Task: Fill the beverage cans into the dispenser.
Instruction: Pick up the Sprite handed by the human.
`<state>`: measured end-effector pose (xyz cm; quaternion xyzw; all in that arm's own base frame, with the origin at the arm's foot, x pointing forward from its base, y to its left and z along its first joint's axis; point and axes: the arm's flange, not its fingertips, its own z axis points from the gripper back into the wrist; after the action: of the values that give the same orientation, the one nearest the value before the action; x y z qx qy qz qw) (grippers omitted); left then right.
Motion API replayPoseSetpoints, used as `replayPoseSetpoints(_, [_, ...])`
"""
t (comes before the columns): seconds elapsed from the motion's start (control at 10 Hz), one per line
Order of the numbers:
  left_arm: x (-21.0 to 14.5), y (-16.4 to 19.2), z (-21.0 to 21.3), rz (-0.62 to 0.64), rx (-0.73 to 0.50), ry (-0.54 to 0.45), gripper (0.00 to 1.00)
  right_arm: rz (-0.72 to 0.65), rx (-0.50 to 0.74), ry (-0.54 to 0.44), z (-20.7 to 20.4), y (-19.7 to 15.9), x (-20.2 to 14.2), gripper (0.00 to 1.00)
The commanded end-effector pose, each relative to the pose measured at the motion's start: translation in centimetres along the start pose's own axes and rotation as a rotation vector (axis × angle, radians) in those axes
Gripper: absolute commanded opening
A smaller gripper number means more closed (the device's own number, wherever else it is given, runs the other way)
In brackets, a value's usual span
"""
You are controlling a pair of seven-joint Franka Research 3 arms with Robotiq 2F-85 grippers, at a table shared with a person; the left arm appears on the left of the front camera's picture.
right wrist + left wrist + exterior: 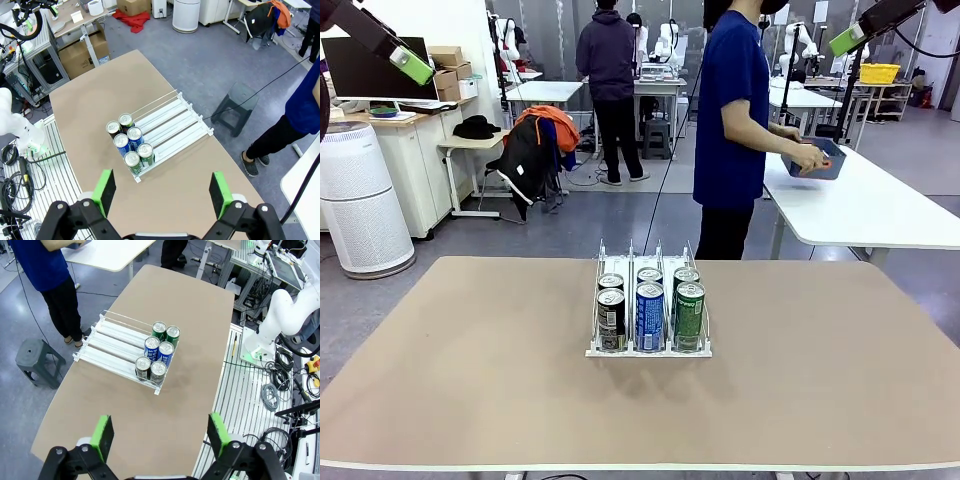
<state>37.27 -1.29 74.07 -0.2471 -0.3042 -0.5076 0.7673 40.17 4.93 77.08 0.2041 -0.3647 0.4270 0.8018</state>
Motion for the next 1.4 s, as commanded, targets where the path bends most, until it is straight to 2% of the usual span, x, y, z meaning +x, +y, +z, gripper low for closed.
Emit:
replayPoseSetpoints(0.0, [0.00,-0.02,0.06,-0.001,0.001,-0.001,1.00,0.005,0.003,0.001,-0.01,-0.04,-0.07,1.00])
replayPoseSetpoints(1.3, [0.00,-0.02,0.06,-0.001,0.001,-0.001,1.00,0.005,0.003,0.001,-0.01,-0.04,-0.07,1.00])
